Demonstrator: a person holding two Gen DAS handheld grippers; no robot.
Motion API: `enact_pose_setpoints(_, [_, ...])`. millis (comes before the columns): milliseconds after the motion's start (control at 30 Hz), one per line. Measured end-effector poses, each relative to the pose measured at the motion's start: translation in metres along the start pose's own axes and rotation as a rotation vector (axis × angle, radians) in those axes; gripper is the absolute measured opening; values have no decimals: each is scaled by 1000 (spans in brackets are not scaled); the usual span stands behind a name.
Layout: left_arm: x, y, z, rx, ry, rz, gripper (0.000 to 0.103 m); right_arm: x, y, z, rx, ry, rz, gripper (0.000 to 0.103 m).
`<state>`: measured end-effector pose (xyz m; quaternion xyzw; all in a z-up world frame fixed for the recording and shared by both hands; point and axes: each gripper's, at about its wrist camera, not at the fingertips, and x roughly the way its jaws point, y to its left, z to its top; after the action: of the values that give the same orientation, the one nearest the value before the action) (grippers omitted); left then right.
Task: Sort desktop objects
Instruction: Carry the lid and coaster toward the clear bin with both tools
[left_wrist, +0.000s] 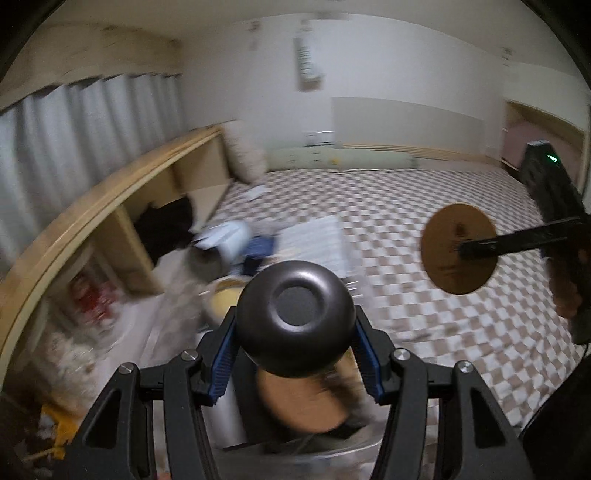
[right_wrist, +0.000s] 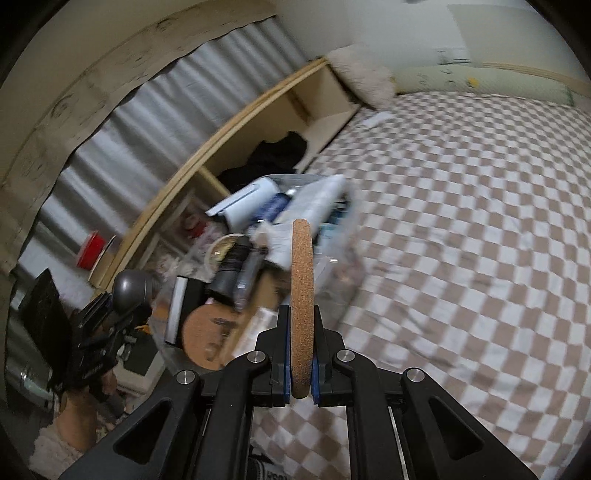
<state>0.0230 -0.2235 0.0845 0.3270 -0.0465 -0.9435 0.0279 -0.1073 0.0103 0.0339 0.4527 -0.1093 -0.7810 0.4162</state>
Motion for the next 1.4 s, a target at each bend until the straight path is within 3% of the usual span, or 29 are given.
enact_pose_setpoints(200, [6,54,-16,-48,37,105,57,29,37,9,-53,40,45,10])
enact_pose_setpoints(333, [16,73,-26,-67,74,113,57,46,62,12,-101,62,54,10])
enact_pose_setpoints(733, [37,82,-51,-71,136,110,57,88,108,30,-206,37,20,10])
enact_pose_setpoints(933, [54,80,-58,-53,177,113,57,115,111,32,-184,52,20,10])
enact_pose_setpoints(967, [56,79,-58,-51,175,115,59,118,111,33,-182,52,22,10])
enact_pose_setpoints(1067, [54,79,-55,-48,158,116,77,124,113,36,-178,50,23,10])
enact_pose_setpoints(1400, [49,81,-52,-57,155,82,78,155,109,49,-82,87,94,10])
